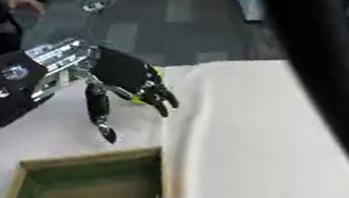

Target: Pick up objects on the table and place them in the box.

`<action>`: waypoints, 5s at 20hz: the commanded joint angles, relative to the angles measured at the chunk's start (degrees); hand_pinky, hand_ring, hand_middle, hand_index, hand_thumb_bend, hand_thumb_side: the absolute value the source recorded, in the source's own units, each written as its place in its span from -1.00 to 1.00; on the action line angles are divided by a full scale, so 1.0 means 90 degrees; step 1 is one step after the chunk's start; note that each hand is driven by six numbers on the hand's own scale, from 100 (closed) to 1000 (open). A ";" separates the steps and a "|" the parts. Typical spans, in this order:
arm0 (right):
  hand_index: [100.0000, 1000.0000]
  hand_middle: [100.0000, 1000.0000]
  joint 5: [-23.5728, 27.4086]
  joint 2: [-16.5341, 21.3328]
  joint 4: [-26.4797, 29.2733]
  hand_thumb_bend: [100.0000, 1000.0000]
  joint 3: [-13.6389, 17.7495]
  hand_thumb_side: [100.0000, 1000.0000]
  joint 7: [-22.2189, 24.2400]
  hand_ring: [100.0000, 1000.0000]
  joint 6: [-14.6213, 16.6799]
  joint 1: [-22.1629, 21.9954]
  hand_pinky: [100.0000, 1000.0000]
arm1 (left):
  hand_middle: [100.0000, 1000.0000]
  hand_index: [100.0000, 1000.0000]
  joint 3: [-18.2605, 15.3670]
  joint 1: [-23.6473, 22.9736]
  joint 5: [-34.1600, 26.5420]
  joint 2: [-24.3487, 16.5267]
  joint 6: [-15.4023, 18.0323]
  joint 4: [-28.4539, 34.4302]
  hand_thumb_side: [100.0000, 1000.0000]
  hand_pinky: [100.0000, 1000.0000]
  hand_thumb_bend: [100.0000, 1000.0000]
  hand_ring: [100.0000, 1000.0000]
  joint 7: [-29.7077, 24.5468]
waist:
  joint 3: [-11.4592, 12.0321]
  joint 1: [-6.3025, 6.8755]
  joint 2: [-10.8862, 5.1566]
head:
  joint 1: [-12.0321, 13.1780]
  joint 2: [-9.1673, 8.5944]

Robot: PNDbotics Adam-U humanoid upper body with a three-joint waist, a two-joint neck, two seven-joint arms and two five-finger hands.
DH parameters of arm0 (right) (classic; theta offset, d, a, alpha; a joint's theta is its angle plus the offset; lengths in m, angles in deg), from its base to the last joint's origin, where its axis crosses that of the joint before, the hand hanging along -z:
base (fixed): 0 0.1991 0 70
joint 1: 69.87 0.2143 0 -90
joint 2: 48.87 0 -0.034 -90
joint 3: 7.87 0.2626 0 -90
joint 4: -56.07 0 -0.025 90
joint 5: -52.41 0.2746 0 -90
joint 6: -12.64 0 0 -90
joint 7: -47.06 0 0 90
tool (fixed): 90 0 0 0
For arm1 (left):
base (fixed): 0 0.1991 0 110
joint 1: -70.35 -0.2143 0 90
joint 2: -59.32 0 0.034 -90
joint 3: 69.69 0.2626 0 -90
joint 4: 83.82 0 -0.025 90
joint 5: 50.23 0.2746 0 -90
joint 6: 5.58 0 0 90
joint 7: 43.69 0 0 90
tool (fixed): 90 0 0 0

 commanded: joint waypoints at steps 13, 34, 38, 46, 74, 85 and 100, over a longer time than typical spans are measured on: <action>0.06 -0.14 -0.0117 -0.0021 0.0086 -1.00 -0.0020 0.85 0.0845 -0.37 0.0745 -0.0128 -1.00 | 0.76 0.74 -0.0782 0.0184 -0.1687 -0.0526 0.0638 0.0477 -0.51 0.56 0.24 0.58 -0.2607 | 0.0139 -0.0190 -0.0135 | 0.0064 -0.0078; 0.08 -0.13 -0.0348 -0.0463 0.0086 -1.00 -0.0250 0.86 0.0997 -0.38 0.0498 -0.0094 -1.00 | 0.75 0.75 -0.0764 0.0048 -0.0863 -0.0650 0.0638 0.0405 -0.50 0.57 0.36 0.60 -0.2305 | 0.0148 -0.0320 0.0134 | 0.0200 -0.0060; 0.09 -0.13 -0.0394 -0.0563 0.0086 -1.00 -0.0308 0.86 0.1012 -0.38 0.0454 -0.0038 -1.00 | 0.74 0.74 -0.0646 0.0015 -0.0840 -0.0626 0.0638 0.0392 -0.50 0.56 0.31 0.58 -0.2264 | 0.0105 -0.0344 0.0224 | 0.0201 -0.0038; 0.10 -0.12 -0.0433 -0.0726 0.0086 -1.00 -0.0405 0.86 0.1067 -0.38 0.0353 0.0047 -1.00 | 0.73 0.74 -0.0622 -0.0001 -0.0938 -0.0624 0.0638 0.0372 -0.49 0.55 0.26 0.57 -0.2350 | 0.0050 -0.0371 0.0353 | 0.0223 -0.0026; 0.15 -0.11 -0.0672 -0.1192 0.0086 -1.00 -0.0751 0.89 0.1214 -0.39 -0.0102 0.0046 -1.00 | 0.86 0.76 -0.0749 0.0098 -0.0490 -0.0710 0.0638 0.0242 -0.60 0.68 0.25 0.81 -0.2087 | 0.0113 -0.0404 0.0566 | 0.0295 -0.0184; 0.16 -0.10 -0.0694 -0.1298 0.0086 -1.00 -0.0843 0.89 0.1239 -0.39 -0.0253 0.0130 -1.00 | 0.93 0.76 -0.0852 0.0168 -0.0115 -0.0702 0.0638 0.0182 -0.73 0.71 0.24 0.86 -0.1428 | 0.0096 -0.0351 0.0652 | 0.0328 -0.0244; 0.17 -0.10 -0.0650 -0.1336 0.0086 -1.00 -0.0928 0.90 0.1335 -0.39 -0.0309 0.0230 -1.00 | 0.86 0.80 -0.0887 0.0221 0.0181 -0.0564 0.0638 -0.0105 -0.84 0.55 0.01 0.71 -0.0575 | -0.0091 -0.0301 0.0724 | 0.0266 -0.0594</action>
